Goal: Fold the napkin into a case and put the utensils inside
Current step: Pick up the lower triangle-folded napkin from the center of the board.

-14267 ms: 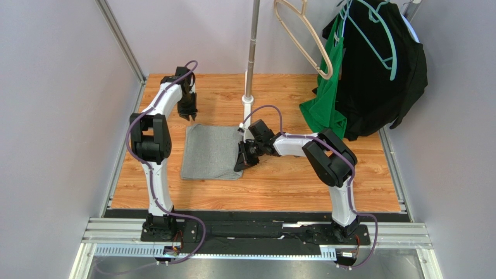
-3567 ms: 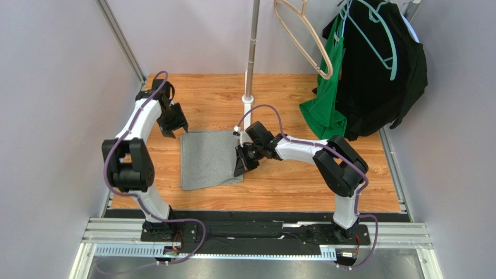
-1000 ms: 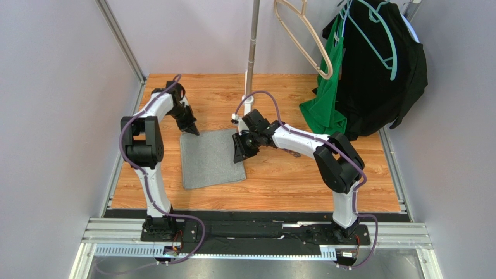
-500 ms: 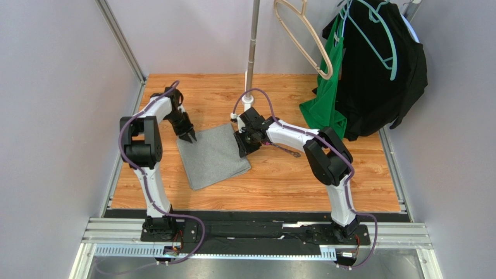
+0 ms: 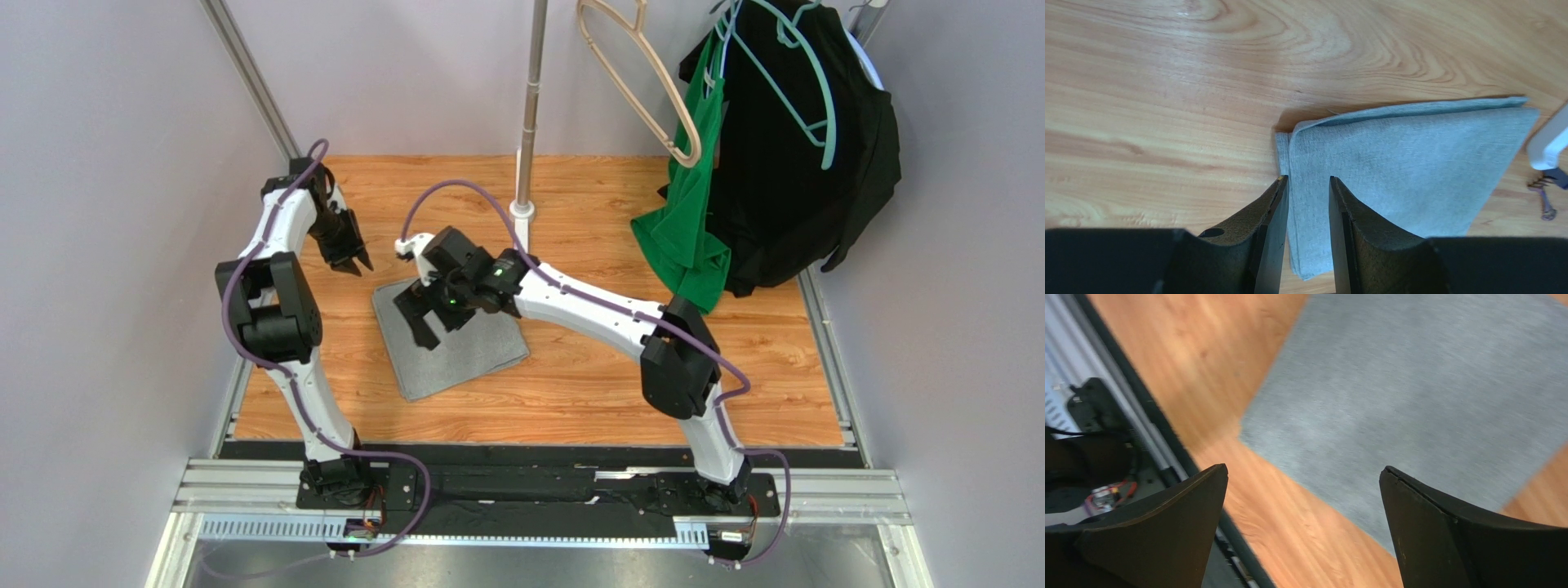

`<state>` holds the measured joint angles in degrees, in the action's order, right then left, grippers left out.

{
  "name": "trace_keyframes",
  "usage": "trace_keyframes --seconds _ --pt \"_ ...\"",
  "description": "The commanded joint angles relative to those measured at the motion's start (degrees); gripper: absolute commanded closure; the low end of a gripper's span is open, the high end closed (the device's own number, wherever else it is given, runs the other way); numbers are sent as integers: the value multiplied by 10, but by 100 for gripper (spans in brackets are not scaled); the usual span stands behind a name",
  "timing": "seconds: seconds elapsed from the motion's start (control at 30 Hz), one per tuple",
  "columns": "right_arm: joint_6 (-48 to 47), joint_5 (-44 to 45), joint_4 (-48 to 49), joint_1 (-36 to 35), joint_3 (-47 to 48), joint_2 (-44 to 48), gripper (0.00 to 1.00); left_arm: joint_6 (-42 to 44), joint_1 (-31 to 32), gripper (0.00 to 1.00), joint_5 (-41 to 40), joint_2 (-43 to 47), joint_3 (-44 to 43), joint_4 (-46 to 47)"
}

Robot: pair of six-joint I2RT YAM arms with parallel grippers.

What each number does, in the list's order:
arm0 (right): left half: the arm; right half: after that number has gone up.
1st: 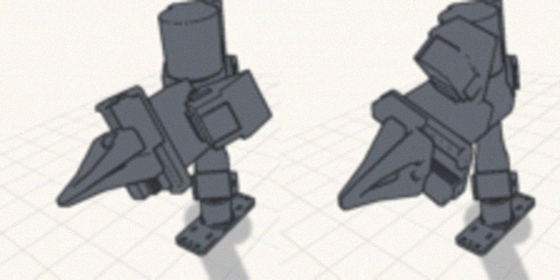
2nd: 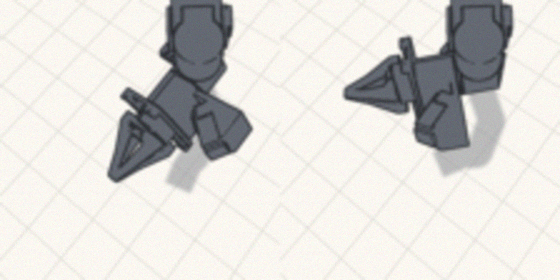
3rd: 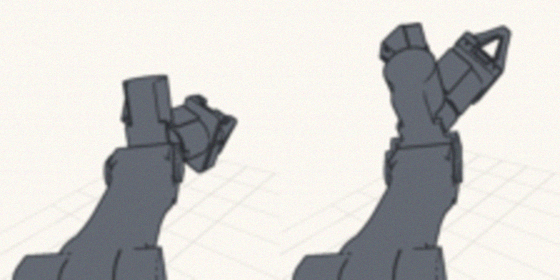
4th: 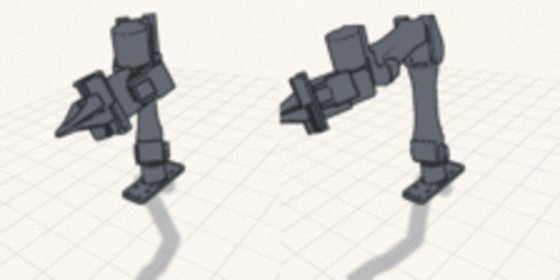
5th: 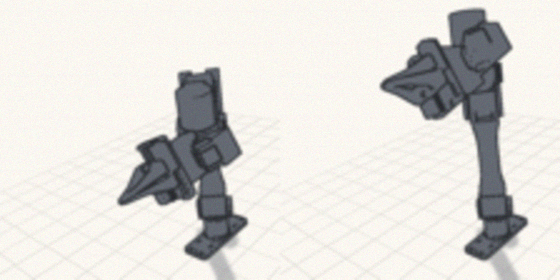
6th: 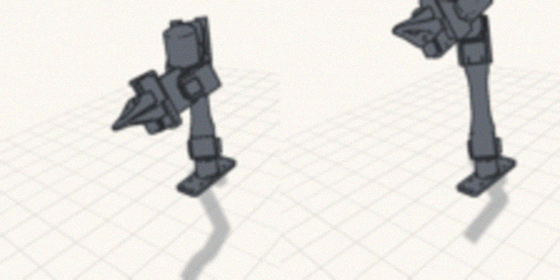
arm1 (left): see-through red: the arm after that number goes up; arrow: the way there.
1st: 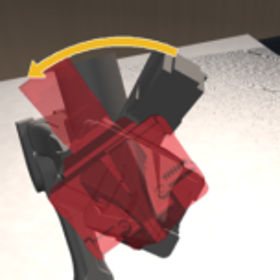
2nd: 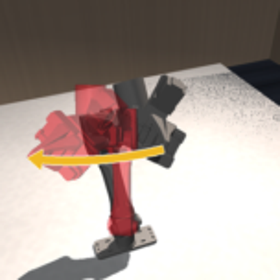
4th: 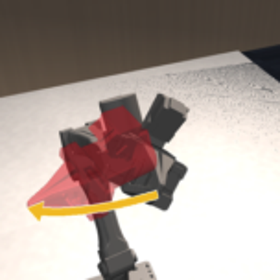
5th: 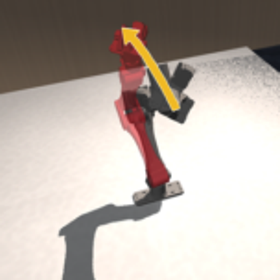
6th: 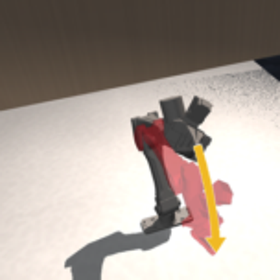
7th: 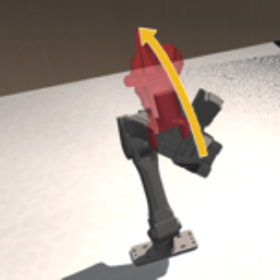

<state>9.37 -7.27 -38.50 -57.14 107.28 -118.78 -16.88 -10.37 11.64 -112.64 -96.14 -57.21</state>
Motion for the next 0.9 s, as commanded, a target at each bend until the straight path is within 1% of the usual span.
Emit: trace_keyframes --seconds 0.0,0.03,0.2,0.4,0.5,0.6,0.63,0.7,0.77,0.8,0.87 --pt "51 -16 -8 -29 42 -50 0 43 5 61 -27 -14 -11 4" --pt "61 2 -6 -39 46 -64 0 47 5 61 -28 -15 -12 5" --pt "101 15 -2 -56 60 -97 1 58 5 60 -1 -33 8 11" --pt "130 31 7 -73 77 -133 10 45 4 60 -23 -65 24 6" --pt "137 57 2 -84 97 -155 15 36 5 60 -5 -70 31 12" --pt "145 71 0 -91 116 -170 16 26 5 61 15 -73 38 13" --pt "146 95 -2 -96 123 -179 16 20 5 61 15 -76 41 11" --pt "145 109 -3 -103 148 -191 16 14 5 61 4 -83 42 5" --pt "145 139 -25 -111 176 -220 16 4 5 61 -3 -85 42 2" --pt "147 147 -38 -111 215 -229 16 0 5 61 -1 -80 43 2" --pt "149 166 -62 -114 243 -250 17 -14 4 61 5 -68 48 11"
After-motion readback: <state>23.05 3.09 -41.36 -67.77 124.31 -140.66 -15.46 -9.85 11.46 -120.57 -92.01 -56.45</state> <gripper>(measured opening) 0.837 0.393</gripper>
